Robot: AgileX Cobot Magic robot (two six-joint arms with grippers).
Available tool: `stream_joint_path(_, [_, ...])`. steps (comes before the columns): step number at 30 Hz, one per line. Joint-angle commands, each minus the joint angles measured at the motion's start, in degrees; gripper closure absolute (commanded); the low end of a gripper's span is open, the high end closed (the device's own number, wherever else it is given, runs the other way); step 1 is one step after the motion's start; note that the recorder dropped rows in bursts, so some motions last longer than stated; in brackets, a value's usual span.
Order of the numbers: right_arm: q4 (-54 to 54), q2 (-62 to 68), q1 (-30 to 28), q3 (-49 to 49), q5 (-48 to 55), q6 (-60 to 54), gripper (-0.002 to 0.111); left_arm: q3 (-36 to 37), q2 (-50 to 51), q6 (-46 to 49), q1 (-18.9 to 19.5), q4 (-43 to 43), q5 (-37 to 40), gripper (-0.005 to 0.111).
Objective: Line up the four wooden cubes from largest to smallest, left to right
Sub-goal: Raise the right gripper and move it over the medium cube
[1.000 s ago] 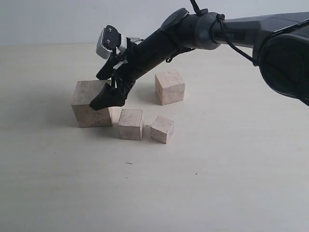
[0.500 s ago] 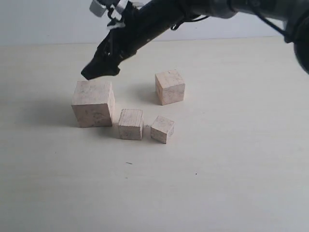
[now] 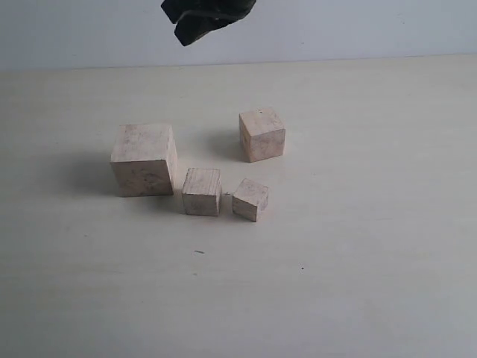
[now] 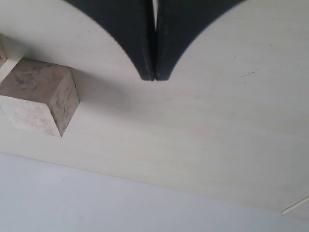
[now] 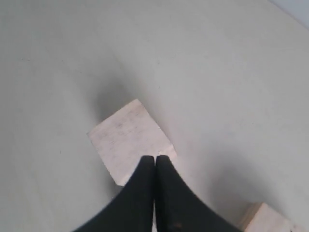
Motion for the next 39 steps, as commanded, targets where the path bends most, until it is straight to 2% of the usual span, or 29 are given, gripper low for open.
stream_joint_path(1, [-13.41, -1.74, -0.06, 4.28, -0.46, 16.36, 0.108, -0.01, -0.3, 0.0, -0.3, 0.0, 0.0, 0.107])
stream_joint_path(4, [-21.05, -4.13, -0.06, 11.68, -6.07, 26.29, 0.108, -0.01, -0.3, 0.0, -0.3, 0.0, 0.0, 0.107])
stream_joint_path(10, [-21.01, -8.43, -0.06, 25.55, -20.45, 27.54, 0.108, -0.01, -0.3, 0.0, -0.3, 0.0, 0.0, 0.107])
stream_joint_path(16, [-25.07, -6.68, -0.06, 27.77, -24.25, 36.17, 0.105, -0.01, -0.3, 0.0, -0.3, 0.0, 0.0, 0.107])
stream_joint_path(19, [-27.15, -5.18, -0.06, 27.77, -24.6, 36.61, 0.093, -0.01, -0.3, 0.0, -0.3, 0.0, 0.0, 0.107])
stream_joint_path(21, [-27.88, -4.22, -0.06, 27.77, -24.75, 35.93, 0.077, -0.01, -0.3, 0.0, -0.3, 0.0, 0.0, 0.107])
stream_joint_path(24, [-28.0, -2.99, -0.06, 27.77, -25.33, 33.64, 0.045, -0.01, -0.3, 0.0, -0.3, 0.0, 0.0, 0.107])
stream_joint_path(26, [-28.0, -2.3, -0.06, 27.77, -26.05, 33.56, 0.019, -0.01, -0.3, 0.0, -0.3, 0.0, 0.0, 0.107])
stream_joint_path(28, [-28.0, -1.64, -0.06, 27.77, -27.22, 33.42, 0.003, -0.01, -0.3, 0.0, -0.3, 0.0, 0.0, 0.107])
stream_joint_path(33, [-28.43, 0.12, -0.06, 27.77, -30.23, 34.47, 0.004, -0.01, -0.3, 0.0, -0.3, 0.0, 0.0, 0.107])
stream_joint_path(36, [-33.73, 1.96, -0.06, 27.66, -31.55, 41.4, 0.004, -0.01, -0.3, 0.0, -0.3, 0.0, 0.0, 0.107])
stream_joint_path(39, [-35.06, 3.67, -0.06, 27.66, -33.37, 42.92, 0.004, -0.01, -0.3, 0.0, -0.3, 0.0, 0.0, 0.107])
